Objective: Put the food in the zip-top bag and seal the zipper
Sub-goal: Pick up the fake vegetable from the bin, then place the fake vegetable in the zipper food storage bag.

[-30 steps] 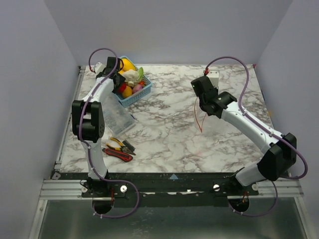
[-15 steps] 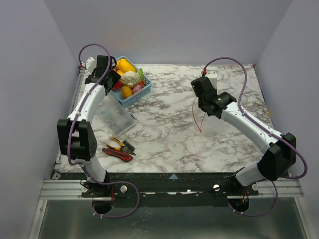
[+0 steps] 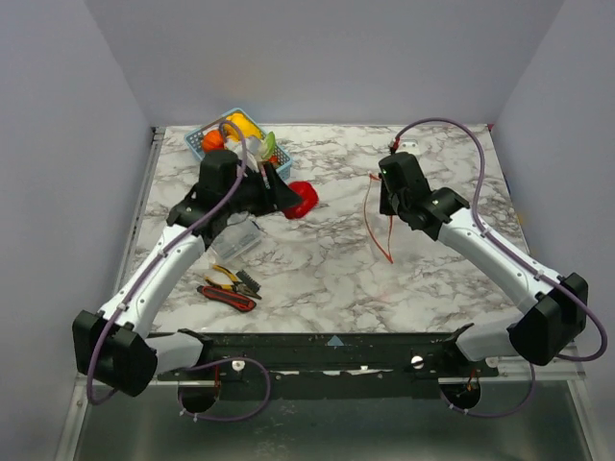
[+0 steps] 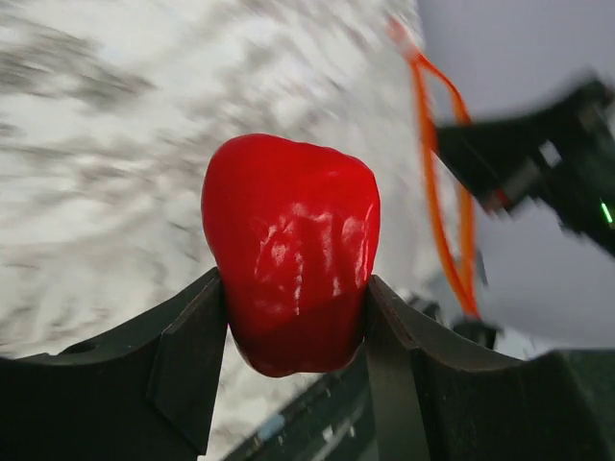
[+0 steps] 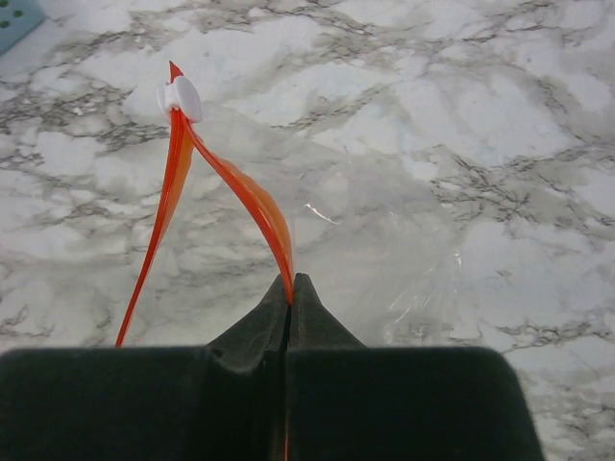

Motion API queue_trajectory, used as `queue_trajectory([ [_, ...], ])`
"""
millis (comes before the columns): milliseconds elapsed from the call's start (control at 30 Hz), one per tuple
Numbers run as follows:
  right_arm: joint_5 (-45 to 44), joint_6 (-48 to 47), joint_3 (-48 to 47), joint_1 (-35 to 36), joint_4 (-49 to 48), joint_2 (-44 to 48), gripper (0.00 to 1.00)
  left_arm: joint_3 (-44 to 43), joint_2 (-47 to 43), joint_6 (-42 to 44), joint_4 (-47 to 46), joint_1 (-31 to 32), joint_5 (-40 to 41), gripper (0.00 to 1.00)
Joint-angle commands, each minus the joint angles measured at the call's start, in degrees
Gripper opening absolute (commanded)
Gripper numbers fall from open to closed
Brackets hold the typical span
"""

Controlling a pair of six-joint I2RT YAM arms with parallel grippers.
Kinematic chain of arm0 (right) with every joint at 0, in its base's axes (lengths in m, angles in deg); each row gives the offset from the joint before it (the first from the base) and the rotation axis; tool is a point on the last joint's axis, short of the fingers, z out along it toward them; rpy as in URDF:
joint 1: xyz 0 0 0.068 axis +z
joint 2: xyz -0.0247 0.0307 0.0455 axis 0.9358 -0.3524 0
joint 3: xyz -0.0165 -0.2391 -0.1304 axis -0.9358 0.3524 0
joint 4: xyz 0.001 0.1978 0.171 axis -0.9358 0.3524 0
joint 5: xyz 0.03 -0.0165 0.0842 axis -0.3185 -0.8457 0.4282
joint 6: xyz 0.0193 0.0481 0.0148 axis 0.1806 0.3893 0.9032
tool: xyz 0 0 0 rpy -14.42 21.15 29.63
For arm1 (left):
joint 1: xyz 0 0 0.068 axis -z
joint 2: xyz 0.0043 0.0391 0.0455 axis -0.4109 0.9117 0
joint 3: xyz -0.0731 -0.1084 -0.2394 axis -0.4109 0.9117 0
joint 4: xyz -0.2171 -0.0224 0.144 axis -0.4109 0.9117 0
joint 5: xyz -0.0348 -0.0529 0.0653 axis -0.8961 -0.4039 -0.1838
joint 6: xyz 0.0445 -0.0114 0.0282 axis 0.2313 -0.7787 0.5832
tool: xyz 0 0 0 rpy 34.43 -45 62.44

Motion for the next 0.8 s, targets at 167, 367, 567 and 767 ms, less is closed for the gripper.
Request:
queue_trajectory([
  [167,12.5,4.4,2.6,-0.4,-4.9,2.8,0.01,14.0,-12.6,-12.4,-30.6,16.8,-19.4,0.0],
  [367,14.3,7.1,1.7,-0.4,-4.0,2.8,0.01,10.2,-9.3,-21.2,-33.4,18.1,-20.3,0.0],
  [567,16.2,9.1,2.4,-0.4,-5.6,4.8,0.01,11.3,-2.7,-28.5,-38.2,18.8,-18.0,0.0],
  [767,16.1,8.6,2.7,-0.4,-5.9,5.0,0.01,9.6,3.1,-27.6,-32.8,19.0,-16.6,0.0],
])
